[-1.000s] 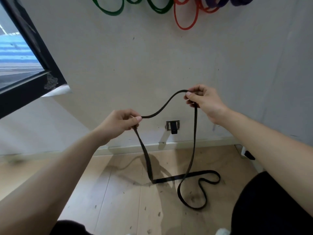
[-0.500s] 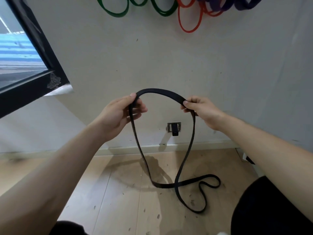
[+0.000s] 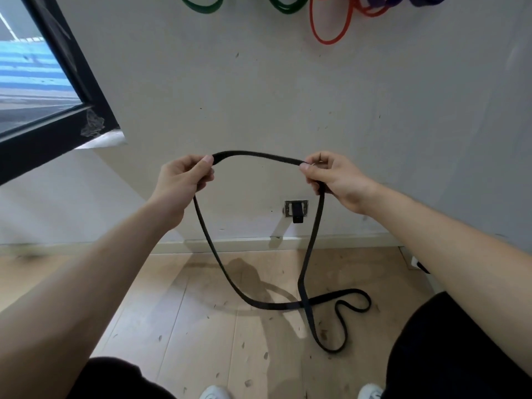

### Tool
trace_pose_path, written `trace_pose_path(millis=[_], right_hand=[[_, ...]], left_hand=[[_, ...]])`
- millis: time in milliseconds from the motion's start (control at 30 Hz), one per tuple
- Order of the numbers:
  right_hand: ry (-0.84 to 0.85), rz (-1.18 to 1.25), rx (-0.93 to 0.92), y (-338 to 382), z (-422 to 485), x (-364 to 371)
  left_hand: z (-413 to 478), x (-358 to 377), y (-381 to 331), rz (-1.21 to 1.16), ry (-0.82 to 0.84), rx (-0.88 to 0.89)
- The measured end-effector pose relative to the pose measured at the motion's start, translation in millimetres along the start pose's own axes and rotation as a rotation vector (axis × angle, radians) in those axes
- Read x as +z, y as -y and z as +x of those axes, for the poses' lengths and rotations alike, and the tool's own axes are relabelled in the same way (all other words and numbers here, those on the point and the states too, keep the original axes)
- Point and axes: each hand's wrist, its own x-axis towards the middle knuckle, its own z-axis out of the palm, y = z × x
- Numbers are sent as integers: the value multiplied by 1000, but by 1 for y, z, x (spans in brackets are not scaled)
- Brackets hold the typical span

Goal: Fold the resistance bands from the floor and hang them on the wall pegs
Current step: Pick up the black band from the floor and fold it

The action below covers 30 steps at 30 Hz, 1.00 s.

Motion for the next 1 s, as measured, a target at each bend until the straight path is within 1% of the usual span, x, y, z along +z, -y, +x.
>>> trace_pose_path(millis=[67,200,300,433,500,633,733,833,900,1000], right_hand=[[0,18,2,0,1,2],[20,-59,35,-4,3,3],[26,-72,41,-5,3,2],[43,-33,47,-3,2,3],[91,-20,50,-3,1,5],[219,-84,45,-7,-4,16],[307,-159,45,-13,-7,36],[441,-193,46,-18,-10,57],[433,-174,34,-20,-11,68],[395,-210,-21,-22,-12,76]], left_hand=[[0,2,1,49,18,-15],[-1,6,-1,78,36,-42],[-3,6,-4,1,84,-86],[-7,5,-8,-71,211,-104],[-9,6,-9,-115,263,-100],[-15,14,-17,-262,324,-97],[-21,24,-24,-267,384,-57],[-24,31,-30,-293,385,-23],[-25,32,-33,-321,371,-7],[-24,30,-35,-357,353,14]])
